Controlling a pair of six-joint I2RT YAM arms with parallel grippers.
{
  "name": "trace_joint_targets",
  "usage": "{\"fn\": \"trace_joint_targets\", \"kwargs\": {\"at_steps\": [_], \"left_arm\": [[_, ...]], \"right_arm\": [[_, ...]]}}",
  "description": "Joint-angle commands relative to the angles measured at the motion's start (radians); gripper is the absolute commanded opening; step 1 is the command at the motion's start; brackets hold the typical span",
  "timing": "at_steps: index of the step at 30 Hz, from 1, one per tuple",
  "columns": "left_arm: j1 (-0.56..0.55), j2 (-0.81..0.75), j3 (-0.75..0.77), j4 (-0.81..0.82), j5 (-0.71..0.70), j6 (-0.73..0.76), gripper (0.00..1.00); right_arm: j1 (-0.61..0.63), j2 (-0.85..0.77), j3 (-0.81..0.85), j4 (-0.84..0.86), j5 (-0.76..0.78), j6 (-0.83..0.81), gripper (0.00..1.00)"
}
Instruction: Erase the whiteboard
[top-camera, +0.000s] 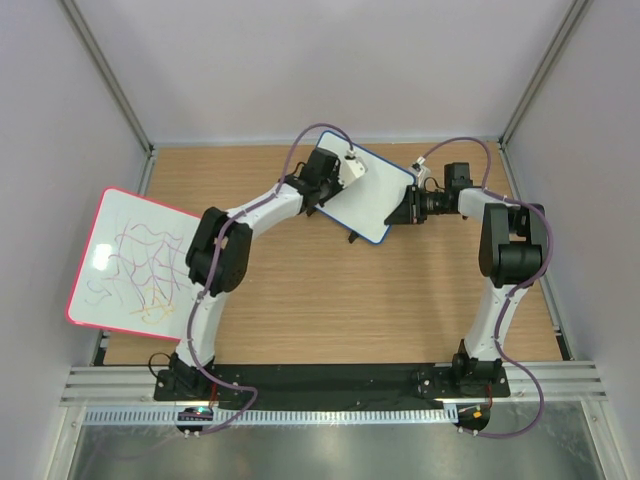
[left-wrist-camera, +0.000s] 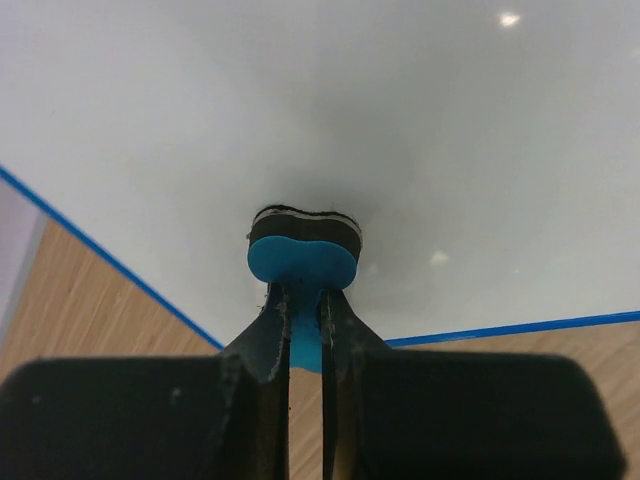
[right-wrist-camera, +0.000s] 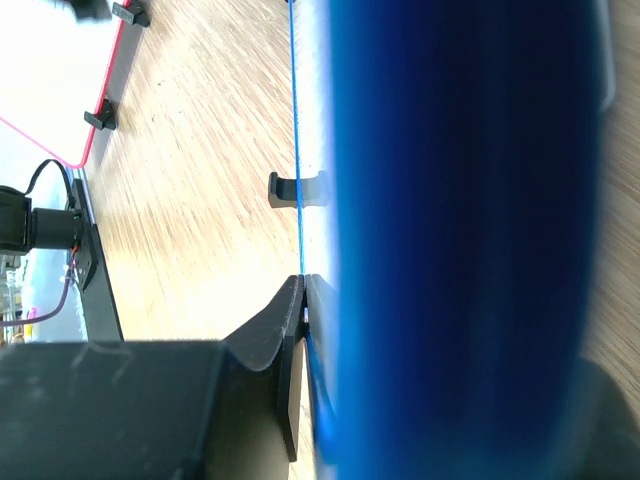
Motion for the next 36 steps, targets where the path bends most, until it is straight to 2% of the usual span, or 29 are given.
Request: {"fn": "trace_joint_targets", "kwargs": {"at_steps": [1,8,11,12,13,16,19,22,23,24,27,36], "left_arm": [[0.040,0.051,0.005,-0.033,-0.040,-0.002,0.00],[0.017,0.018,-0.015,-0.033,-0.008,-0.016,0.00],[0.009,0.004,-0.032,-0.033,0.002,-0.016,0.00],[0.008,0.002,-0.034,-0.034,0.005,-0.014,0.00],[0.005,0.001,-0.038,-0.034,0.002,-0.014,0.00],[0.003,0.002,-0.040,-0.034,0.005,-0.014,0.00],[0.003,0.004,-0.045,-0.034,0.011,-0.016,0.00],[0.002,-0.004,-0.060,-0.034,0.017,-0.019,0.00],[-0.002,-0.008,-0.067,-0.034,0.020,-0.019,0.00],[-0.002,-0.013,-0.074,-0.034,0.020,-0.017,0.00],[-0.012,-0.031,-0.081,-0.033,0.017,-0.017,0.00],[-0.026,-0.047,-0.094,-0.033,0.012,-0.013,0.00]], "right_arm": [[0.020,-0.059,-0.009,0.001,0.034,-0.076,0.01],[0.020,-0.064,-0.006,-0.002,0.047,-0.067,0.02],[0.022,-0.060,0.000,0.001,0.047,-0.056,0.21],[0.022,-0.059,0.003,0.002,0.046,-0.051,0.31],[0.022,-0.060,0.003,0.004,0.046,-0.048,0.35],[0.022,-0.070,-0.004,0.027,0.052,-0.024,0.46],[0.020,-0.083,-0.005,0.042,0.060,-0.013,0.47],[0.020,-0.102,-0.009,0.061,0.057,0.008,0.54],[0.020,-0.108,-0.015,0.088,0.057,0.037,0.64],[0.020,-0.117,-0.024,0.108,0.057,0.057,0.71],[0.014,-0.149,-0.046,0.203,0.066,0.163,0.79],[-0.021,-0.162,-0.060,0.399,0.184,0.392,0.78]]}}
